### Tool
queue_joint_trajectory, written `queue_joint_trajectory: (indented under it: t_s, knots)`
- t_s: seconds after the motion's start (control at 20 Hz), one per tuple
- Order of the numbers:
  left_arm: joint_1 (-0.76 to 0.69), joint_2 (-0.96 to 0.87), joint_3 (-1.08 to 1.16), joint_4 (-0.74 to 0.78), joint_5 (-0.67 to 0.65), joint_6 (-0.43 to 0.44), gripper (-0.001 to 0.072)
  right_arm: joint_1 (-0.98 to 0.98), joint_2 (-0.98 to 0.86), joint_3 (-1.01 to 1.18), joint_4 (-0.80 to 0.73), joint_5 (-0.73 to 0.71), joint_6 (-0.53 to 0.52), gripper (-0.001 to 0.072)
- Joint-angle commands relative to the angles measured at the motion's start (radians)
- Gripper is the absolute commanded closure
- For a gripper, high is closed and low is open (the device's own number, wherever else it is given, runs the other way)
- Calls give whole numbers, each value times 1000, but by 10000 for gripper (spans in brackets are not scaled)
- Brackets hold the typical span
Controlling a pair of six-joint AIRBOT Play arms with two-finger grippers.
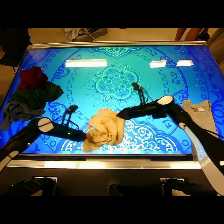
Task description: Fold the shirts.
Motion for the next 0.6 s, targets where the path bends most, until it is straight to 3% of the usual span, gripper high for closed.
queue_joint_trajectory:
  t_s: [0.0, 0.2, 0.3, 0.45, 0.55]
  knots:
    - [0, 120, 247, 302, -9, -126, 676, -130, 157, 140, -104, 7, -16, 670]
    - [0, 214, 708, 602, -8, -260, 676, -292, 406, 399, -227, -20, -14, 670]
    - [0, 238, 902, 674, -9, -286, 676, -350, 535, 489, -390, -66, 22, 670]
    - [0, 265, 1091, 643, -2, -341, 676, -386, 690, 532, -613, -105, 195, 670]
    - [-2, 279, 1150, 591, 0, -341, 676, -386, 766, 534, -617, -108, 201, 670]
